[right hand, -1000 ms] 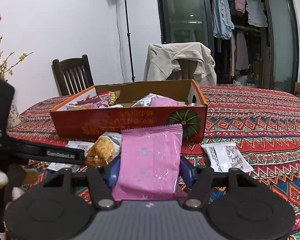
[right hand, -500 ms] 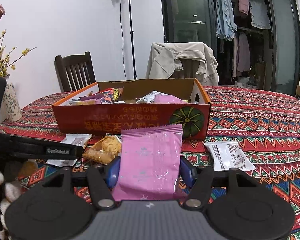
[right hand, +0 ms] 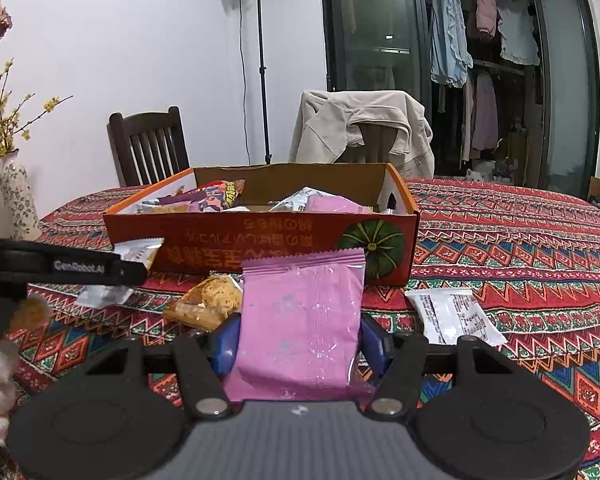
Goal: Organize snacks
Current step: 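Carry the pink and white packets over the box and open both tools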
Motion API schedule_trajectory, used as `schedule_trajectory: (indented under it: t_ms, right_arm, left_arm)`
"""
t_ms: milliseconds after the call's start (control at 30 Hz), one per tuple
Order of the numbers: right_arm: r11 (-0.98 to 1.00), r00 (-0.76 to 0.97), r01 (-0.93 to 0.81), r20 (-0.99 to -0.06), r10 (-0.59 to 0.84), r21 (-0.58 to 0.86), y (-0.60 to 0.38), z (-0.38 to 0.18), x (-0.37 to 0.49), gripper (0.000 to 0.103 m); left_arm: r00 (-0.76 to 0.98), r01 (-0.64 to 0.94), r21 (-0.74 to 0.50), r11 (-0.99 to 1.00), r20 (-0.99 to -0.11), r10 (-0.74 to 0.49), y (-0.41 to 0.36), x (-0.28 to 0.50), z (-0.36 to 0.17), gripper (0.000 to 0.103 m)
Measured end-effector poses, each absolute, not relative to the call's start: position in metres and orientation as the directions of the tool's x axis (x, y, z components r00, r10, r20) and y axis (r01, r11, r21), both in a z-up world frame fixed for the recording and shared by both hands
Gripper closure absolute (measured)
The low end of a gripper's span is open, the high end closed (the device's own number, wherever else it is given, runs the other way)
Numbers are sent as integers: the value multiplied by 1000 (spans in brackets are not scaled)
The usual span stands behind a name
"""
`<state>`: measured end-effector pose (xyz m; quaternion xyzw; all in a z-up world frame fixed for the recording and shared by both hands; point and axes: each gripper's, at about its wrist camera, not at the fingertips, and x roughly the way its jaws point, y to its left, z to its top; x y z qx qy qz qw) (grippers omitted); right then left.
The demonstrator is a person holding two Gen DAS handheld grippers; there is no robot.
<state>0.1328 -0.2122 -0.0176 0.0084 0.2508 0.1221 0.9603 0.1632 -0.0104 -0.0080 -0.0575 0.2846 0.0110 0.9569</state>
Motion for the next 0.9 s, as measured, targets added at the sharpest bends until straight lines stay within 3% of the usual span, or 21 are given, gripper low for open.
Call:
schedule_trajectory:
  t_ms: [367,900]
  right_arm:
    - [973,852,-220,-474,223,63,-209,-3,135,42]
    - [976,894,-213,-394,212,42,-190,44,165,42]
  left_arm:
    - [873,-41,-135,990,-487,-30,-7,152,11,57]
    - [898,-59,-142,988,-439,-9,2,150,45,57]
